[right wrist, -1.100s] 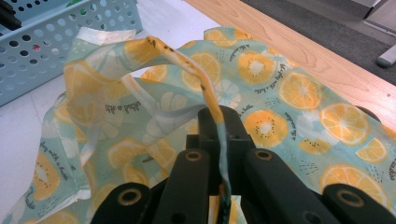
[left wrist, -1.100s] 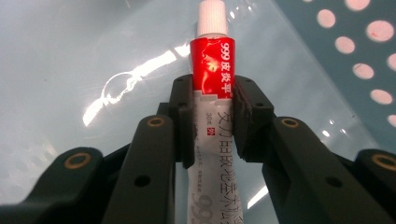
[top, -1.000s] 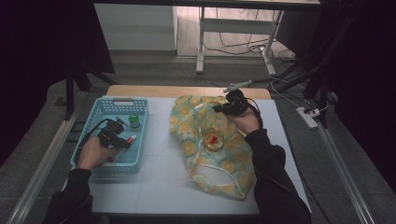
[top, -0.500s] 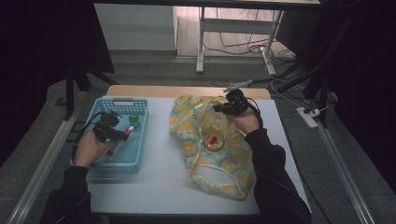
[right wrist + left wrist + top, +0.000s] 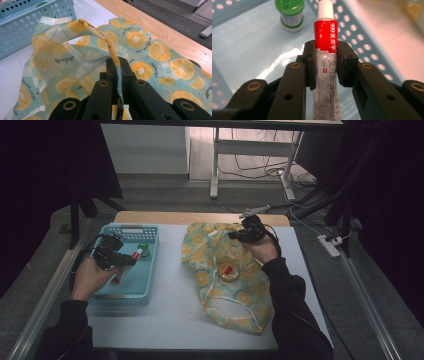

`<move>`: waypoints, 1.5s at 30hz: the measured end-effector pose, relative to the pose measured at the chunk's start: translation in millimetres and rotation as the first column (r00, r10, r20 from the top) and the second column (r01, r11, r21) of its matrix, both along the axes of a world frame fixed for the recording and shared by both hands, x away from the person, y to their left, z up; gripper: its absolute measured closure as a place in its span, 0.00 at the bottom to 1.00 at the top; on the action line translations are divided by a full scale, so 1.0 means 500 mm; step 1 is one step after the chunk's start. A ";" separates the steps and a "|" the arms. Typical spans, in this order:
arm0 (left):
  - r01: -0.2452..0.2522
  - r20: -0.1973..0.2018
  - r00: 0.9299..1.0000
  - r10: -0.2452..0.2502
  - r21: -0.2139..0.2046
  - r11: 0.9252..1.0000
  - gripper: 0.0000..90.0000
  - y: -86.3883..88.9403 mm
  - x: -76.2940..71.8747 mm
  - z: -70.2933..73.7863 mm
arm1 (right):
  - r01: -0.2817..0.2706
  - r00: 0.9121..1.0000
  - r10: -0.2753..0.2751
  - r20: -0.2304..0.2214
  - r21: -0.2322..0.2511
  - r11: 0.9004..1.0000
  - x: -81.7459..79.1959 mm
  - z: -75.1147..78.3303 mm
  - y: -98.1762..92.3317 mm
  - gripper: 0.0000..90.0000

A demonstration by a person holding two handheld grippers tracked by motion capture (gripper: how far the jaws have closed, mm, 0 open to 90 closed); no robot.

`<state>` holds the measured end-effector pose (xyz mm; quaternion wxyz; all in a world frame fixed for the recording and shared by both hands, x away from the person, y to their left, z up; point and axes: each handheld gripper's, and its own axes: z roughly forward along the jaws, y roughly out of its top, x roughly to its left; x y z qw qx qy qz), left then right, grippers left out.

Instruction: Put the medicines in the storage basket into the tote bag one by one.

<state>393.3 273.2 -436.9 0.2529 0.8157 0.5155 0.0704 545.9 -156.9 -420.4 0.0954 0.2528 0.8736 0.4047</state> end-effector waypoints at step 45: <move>0.403 0.027 0.915 -0.402 -0.095 0.910 0.80 -0.409 0.034 0.060 | 0.006 1.000 -0.006 0.007 0.016 1.000 -0.002 0.021 0.000 1.00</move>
